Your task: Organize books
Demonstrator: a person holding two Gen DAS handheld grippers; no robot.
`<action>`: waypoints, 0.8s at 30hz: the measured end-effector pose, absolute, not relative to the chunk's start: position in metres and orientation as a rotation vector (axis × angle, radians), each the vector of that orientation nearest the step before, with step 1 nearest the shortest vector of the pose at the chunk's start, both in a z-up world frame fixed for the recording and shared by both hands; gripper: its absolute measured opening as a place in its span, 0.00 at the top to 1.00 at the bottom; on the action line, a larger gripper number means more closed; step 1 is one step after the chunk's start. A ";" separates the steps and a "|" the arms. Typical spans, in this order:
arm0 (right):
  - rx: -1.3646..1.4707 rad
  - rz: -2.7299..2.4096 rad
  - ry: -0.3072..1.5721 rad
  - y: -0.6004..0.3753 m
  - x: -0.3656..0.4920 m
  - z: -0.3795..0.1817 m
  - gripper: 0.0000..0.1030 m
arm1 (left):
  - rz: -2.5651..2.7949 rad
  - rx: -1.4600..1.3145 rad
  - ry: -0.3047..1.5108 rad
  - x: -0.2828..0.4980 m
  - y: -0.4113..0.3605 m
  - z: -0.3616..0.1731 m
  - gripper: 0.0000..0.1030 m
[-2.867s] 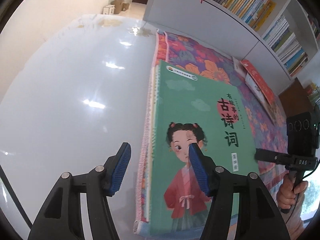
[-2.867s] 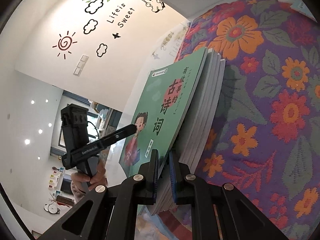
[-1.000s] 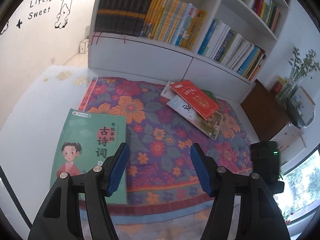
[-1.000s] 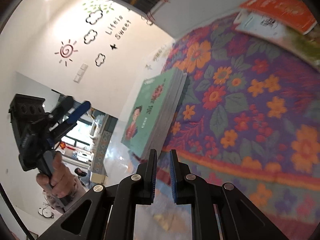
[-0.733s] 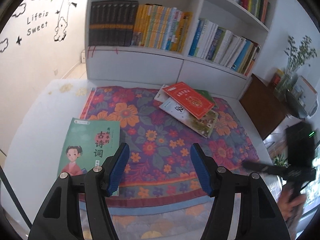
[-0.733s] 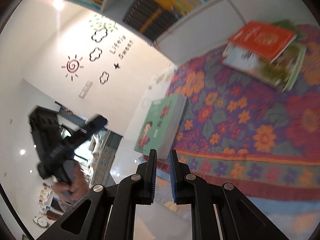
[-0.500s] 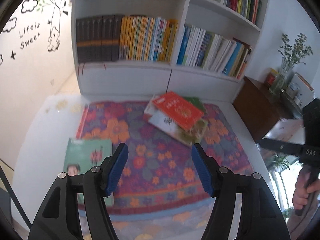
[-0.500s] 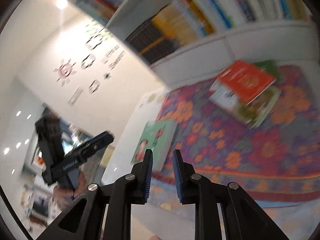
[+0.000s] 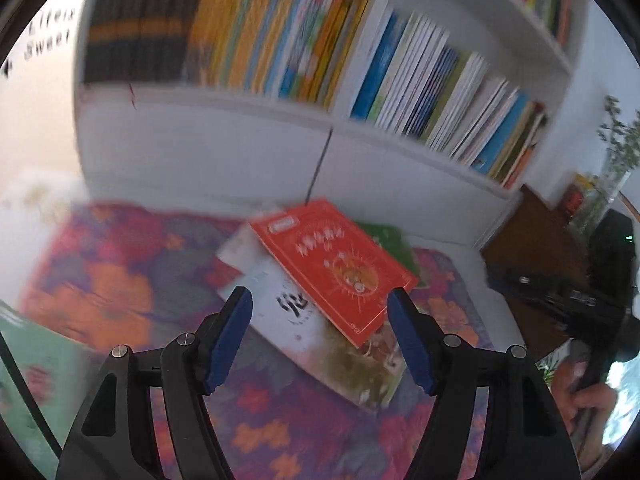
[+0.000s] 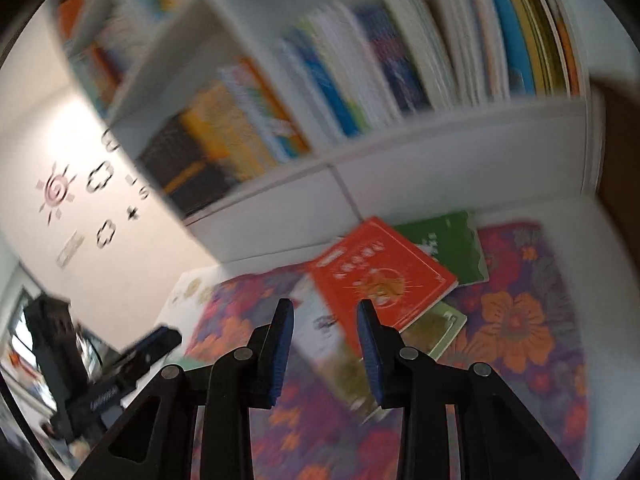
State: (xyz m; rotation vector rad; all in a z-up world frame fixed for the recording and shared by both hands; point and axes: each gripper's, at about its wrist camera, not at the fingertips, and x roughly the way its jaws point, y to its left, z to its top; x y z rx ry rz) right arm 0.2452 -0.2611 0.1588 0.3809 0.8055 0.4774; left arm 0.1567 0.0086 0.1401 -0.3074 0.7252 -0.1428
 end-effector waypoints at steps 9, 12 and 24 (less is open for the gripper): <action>0.385 0.379 0.868 -0.273 0.351 0.062 0.70 | -0.122 -0.343 0.869 0.230 -0.017 0.040 0.34; 0.423 0.361 0.910 -0.274 0.376 0.041 0.70 | -0.133 -0.318 0.833 0.231 -0.020 0.038 0.33; 0.205 0.448 0.985 -0.230 0.383 0.053 0.70 | -0.153 -0.245 0.886 0.237 -0.028 0.041 0.35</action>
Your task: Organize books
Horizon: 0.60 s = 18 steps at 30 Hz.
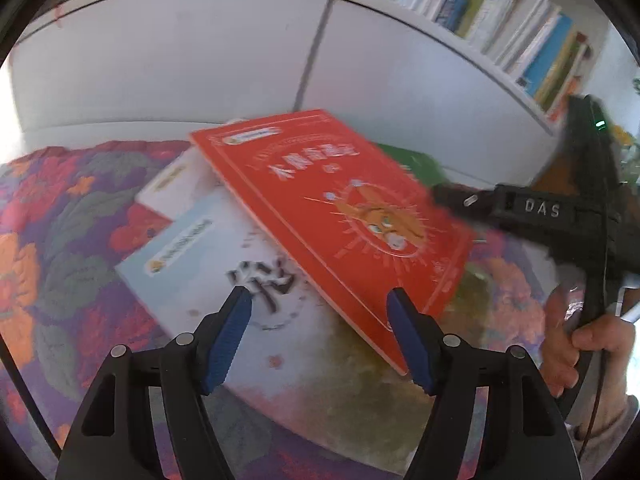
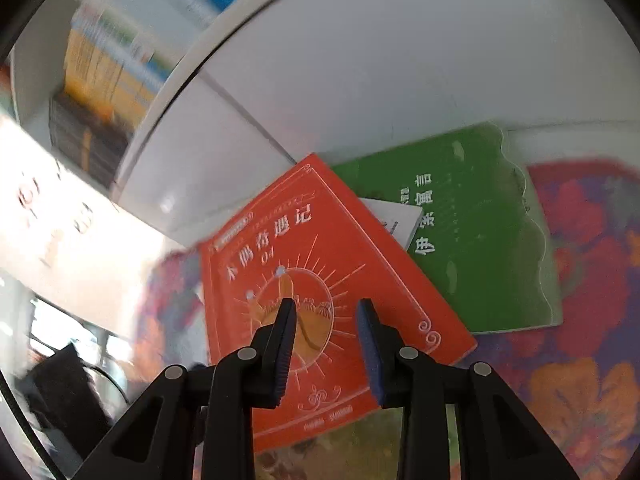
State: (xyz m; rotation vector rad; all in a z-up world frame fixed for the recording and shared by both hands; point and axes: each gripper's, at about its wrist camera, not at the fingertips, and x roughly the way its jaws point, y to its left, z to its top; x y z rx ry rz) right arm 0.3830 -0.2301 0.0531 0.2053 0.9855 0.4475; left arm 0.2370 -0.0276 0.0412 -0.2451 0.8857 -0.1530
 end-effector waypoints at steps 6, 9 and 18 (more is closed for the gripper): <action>0.243 0.392 0.986 -0.242 0.418 0.051 0.70 | -0.172 -0.283 0.899 0.238 -0.018 0.041 0.35; 0.235 0.393 1.033 -0.237 0.435 0.036 0.70 | -0.183 -0.229 0.894 0.240 -0.028 0.040 0.35; 0.257 0.547 1.165 -0.231 0.414 0.033 0.65 | -0.160 -0.075 0.951 0.245 -0.044 0.040 0.34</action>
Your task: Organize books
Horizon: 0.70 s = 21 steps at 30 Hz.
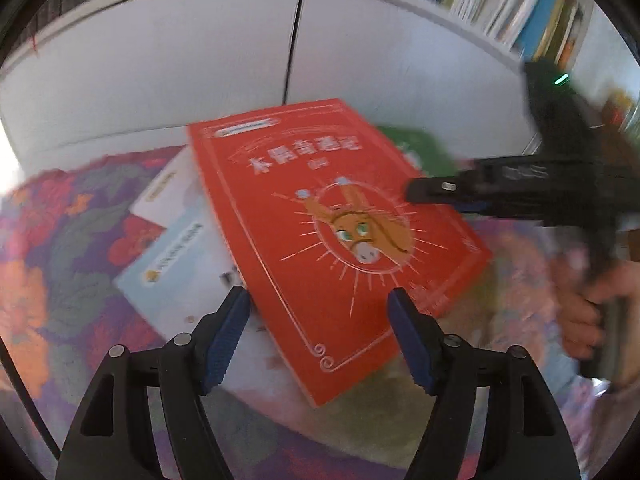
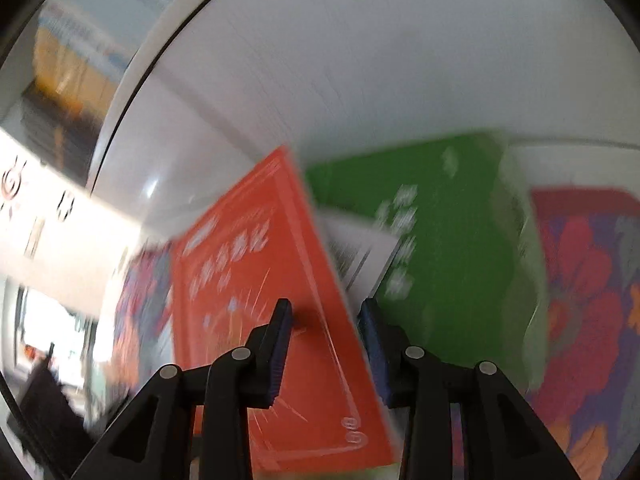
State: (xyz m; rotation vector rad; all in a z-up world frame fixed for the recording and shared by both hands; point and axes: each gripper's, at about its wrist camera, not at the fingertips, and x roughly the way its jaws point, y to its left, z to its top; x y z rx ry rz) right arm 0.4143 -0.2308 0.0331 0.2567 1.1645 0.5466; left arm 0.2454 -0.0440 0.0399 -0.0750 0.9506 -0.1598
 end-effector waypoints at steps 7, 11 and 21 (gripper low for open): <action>0.168 0.506 1.200 -0.208 0.369 0.037 0.65 | -0.188 -0.030 1.086 0.234 -0.034 0.045 0.34; 0.182 0.517 1.218 -0.207 0.331 0.036 0.65 | -0.216 -0.020 1.131 0.206 -0.021 0.045 0.34; 0.186 0.536 1.262 -0.196 0.211 0.029 0.64 | -0.313 -0.005 1.193 0.100 -0.007 0.044 0.33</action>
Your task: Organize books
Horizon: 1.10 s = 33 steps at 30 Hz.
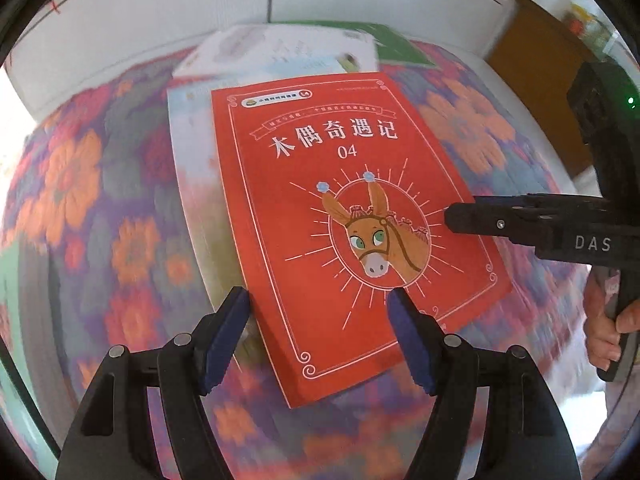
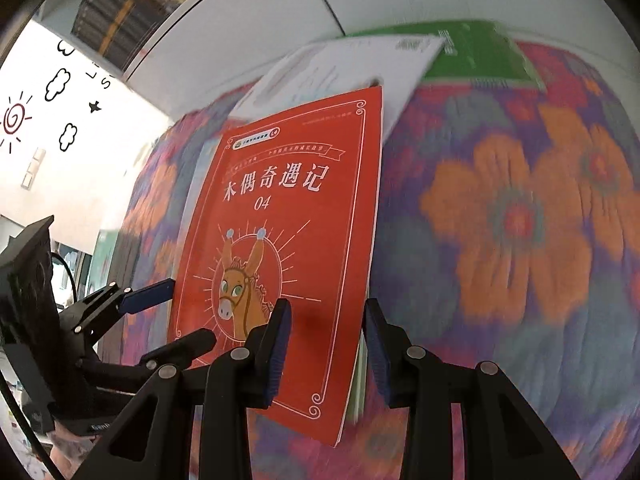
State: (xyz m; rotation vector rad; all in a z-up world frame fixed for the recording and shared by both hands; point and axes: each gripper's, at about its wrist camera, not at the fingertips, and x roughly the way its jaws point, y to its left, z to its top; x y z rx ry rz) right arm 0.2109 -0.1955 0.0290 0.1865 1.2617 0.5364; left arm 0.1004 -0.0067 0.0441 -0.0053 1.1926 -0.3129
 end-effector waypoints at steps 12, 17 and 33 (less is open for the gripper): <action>0.289 0.617 1.403 -0.228 0.096 0.014 0.65 | -0.467 -0.114 1.274 0.029 0.007 0.026 0.34; 0.431 0.672 1.369 -0.248 0.099 -0.001 0.68 | -0.454 -0.157 1.276 0.050 0.009 0.022 0.34; 0.365 0.612 1.294 -0.226 0.100 0.013 0.83 | -0.390 -0.114 1.230 0.069 0.011 0.028 0.54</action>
